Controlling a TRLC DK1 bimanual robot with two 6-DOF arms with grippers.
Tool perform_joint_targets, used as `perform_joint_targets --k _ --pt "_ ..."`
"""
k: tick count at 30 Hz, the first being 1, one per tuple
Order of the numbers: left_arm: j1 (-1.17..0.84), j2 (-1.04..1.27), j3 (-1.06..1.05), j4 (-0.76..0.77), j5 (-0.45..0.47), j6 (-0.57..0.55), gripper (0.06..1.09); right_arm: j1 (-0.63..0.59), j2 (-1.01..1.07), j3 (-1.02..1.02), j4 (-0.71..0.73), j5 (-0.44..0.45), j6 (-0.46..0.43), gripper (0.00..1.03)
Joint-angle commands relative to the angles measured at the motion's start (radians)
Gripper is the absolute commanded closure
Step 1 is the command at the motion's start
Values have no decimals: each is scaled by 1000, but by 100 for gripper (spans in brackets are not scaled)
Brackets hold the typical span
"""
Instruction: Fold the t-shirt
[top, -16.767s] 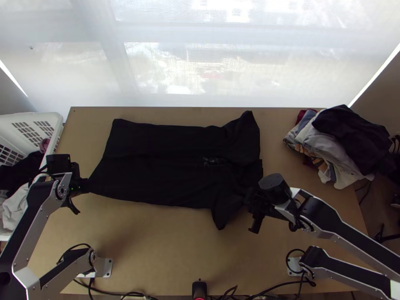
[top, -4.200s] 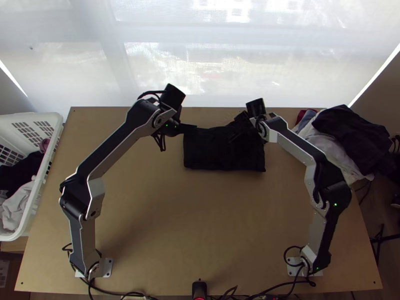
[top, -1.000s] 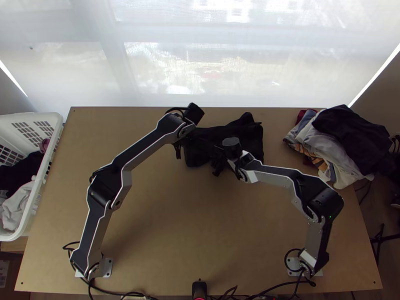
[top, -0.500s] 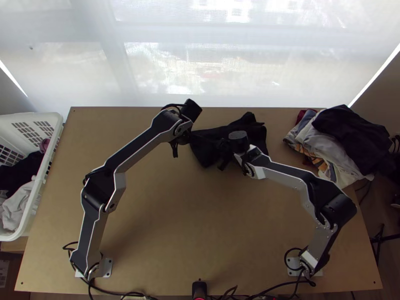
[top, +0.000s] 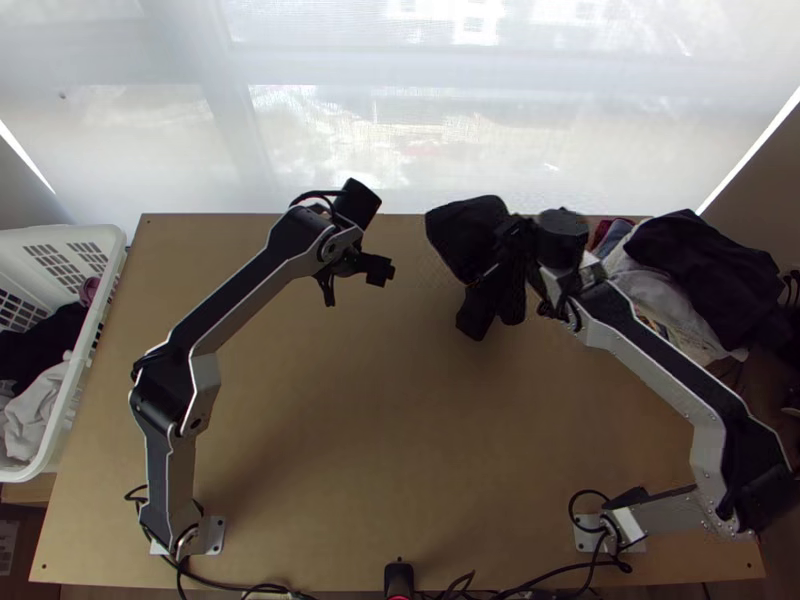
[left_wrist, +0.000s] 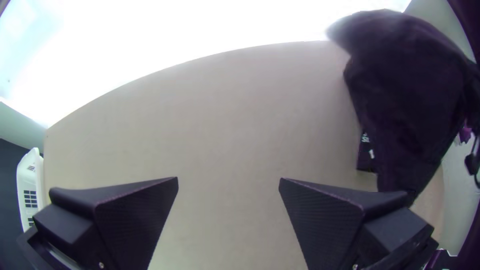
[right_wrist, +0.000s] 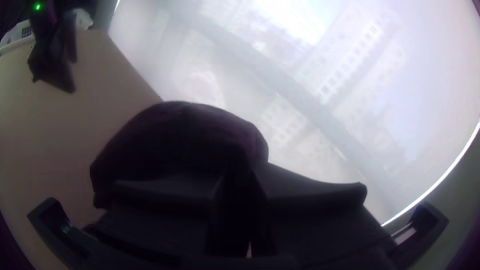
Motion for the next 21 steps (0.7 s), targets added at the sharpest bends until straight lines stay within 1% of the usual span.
perform_joint_targets --k 1,5,10,13,17,21 --pt "18 -82 -74 -12 -32 -1 10 -141 -143 67 -80 -2 11 100" --pt "26 -131 -130 -5 -40 2 10 -265 -216 126 -134 -11 31 100" --pt "26 -185 -186 7 -52 2 10 -474 -291 219 -209 -76 71 100" --pt "26 -205 -211 7 -58 2 10 -641 -312 273 -241 -148 91 100" --pt "26 -223 -237 8 -60 0 10 -877 -308 328 -258 -286 111 100" --pt "27 -234 -258 8 -61 0 10 -1072 -280 365 -258 -398 123 100"
